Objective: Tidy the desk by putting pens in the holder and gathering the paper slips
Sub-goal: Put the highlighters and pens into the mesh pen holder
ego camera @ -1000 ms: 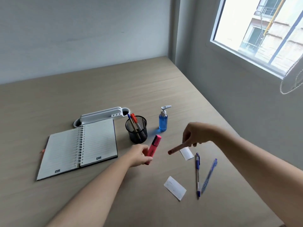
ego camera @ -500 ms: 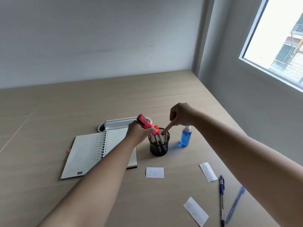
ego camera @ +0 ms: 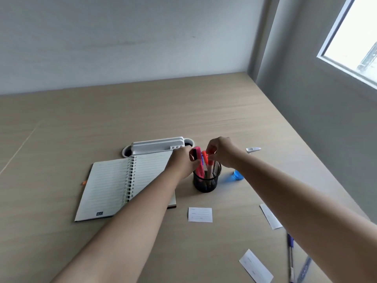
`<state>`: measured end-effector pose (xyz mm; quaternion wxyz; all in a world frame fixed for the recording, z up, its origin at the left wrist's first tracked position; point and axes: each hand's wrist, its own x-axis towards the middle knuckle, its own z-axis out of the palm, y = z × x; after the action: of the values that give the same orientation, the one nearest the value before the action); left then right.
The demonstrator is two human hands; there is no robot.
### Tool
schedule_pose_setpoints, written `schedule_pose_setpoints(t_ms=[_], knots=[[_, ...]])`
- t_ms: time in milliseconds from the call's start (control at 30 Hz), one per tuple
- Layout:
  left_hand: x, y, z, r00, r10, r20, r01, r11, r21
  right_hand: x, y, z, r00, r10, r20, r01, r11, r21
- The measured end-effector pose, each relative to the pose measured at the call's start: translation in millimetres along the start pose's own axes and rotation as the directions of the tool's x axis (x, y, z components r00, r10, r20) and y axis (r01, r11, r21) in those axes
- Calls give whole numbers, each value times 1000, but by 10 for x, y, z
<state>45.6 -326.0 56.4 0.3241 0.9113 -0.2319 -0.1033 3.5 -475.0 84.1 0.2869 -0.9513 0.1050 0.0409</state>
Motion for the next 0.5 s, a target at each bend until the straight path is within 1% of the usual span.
schedule_pose_setpoints(t_ms=[33,100,200,233,300,367,433,500], knots=[[-9,0,17,1000,1,25,-2,999,47,1,2,29,1000,-1,-27,1,1000,12],[-35,-14,59,998,-42,55,35,993,116,-24,6,74,998,1,-70,2,999,49],[-140,44,72,998,-61,12,60,993,102,-175,71,44,989,-31,-145,43,996,79],[-169,97,76,999,-32,-9,33,996,83,-243,120,0,982,-35,-187,53,995,88],[-198,147,59,997,27,-71,-23,998,59,-311,189,-62,968,-33,-248,56,995,87],[-210,161,32,984,67,-168,-59,997,53,-324,217,-96,964,-32,-263,55,995,84],[-248,194,24,956,116,-270,-97,992,83,-361,225,-145,956,-49,-290,77,993,86],[-344,333,77,920,202,-336,-173,978,117,-515,295,-254,935,-53,-351,92,991,97]])
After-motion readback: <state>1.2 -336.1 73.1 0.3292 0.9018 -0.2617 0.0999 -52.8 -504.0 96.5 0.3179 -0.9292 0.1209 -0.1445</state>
